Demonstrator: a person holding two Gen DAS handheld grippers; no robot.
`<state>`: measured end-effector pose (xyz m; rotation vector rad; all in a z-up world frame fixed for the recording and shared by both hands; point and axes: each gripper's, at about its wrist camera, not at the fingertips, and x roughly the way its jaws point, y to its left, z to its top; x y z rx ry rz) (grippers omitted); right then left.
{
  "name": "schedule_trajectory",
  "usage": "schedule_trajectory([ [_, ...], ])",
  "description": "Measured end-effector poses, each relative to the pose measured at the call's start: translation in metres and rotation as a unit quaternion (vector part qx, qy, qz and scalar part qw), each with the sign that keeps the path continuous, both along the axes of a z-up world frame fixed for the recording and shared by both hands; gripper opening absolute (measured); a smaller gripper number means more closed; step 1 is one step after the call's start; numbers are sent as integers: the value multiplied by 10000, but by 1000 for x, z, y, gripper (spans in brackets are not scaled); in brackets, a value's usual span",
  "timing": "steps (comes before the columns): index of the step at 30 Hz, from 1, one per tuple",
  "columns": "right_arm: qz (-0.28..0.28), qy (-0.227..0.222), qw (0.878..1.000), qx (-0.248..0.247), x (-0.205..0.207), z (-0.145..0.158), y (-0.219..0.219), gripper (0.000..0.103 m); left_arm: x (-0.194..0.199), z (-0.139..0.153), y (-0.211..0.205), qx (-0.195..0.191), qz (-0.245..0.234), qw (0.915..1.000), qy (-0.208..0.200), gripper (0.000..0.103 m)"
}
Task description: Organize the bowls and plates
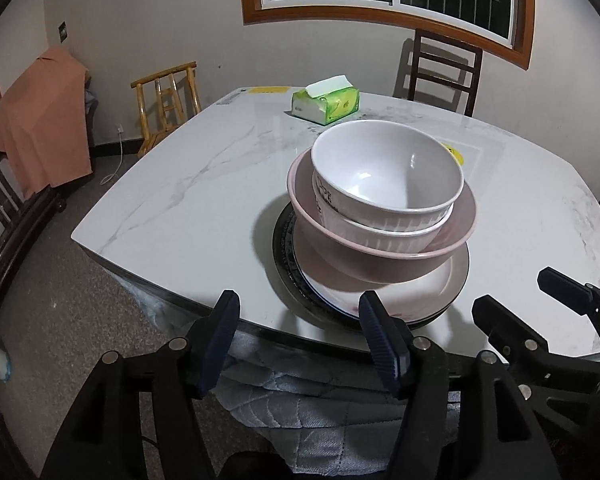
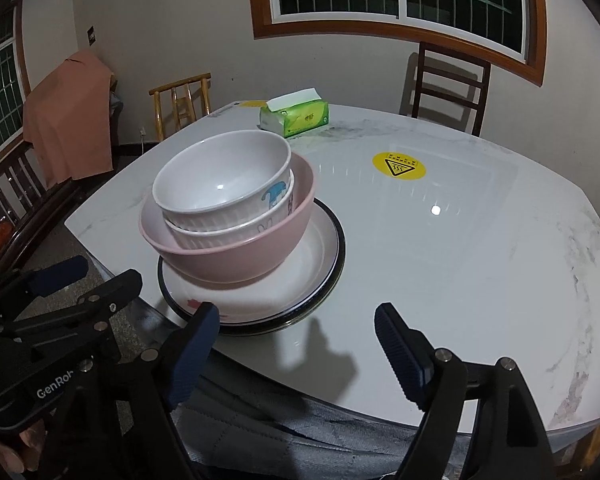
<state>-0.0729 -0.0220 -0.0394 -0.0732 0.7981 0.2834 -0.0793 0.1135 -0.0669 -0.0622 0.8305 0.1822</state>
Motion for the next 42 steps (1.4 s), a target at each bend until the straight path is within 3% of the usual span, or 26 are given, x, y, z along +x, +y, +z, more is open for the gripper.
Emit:
schedule_trajectory([
  [42,13,100,9999,-117,-1,-6,-1,83,0,2,-2,98,54,9999,-79,59],
])
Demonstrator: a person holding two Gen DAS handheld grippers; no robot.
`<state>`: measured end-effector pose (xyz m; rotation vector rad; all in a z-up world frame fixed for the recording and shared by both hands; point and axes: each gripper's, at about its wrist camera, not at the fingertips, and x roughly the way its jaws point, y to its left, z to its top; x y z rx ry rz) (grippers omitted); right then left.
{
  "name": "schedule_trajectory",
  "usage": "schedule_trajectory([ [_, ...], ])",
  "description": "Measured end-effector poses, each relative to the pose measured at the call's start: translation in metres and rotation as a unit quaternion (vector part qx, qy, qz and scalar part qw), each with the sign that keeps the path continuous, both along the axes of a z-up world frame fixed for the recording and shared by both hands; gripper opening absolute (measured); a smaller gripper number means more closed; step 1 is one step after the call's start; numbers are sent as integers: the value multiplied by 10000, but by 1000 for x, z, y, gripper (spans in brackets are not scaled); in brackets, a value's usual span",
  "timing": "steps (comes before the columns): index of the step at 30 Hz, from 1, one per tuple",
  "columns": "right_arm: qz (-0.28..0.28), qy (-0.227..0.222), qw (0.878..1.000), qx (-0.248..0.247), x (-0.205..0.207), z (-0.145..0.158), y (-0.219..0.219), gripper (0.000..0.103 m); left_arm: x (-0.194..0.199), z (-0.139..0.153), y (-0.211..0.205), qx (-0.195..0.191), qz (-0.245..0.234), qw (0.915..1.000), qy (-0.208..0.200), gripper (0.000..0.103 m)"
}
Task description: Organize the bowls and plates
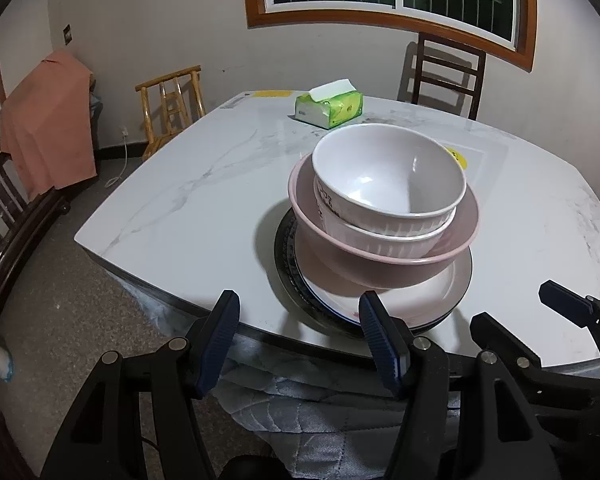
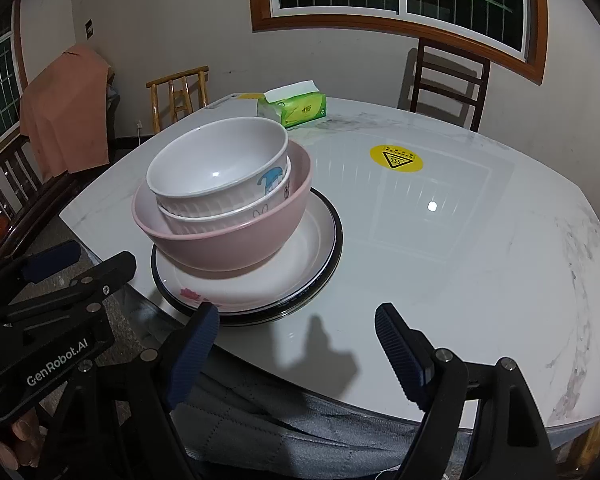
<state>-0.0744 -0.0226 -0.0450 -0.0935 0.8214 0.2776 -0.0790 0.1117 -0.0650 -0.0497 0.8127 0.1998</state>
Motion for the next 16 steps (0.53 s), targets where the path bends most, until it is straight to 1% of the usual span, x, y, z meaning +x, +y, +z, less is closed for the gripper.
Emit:
schedule_trajectory([
  [9,14,34,10000,1,2,-1,0,83,1,-1,2,-152,-27,9999,74,59],
  [16,3,11,10000,-6,2,-1,1,83,3,-3,3,-154,-21,9998,134,60],
])
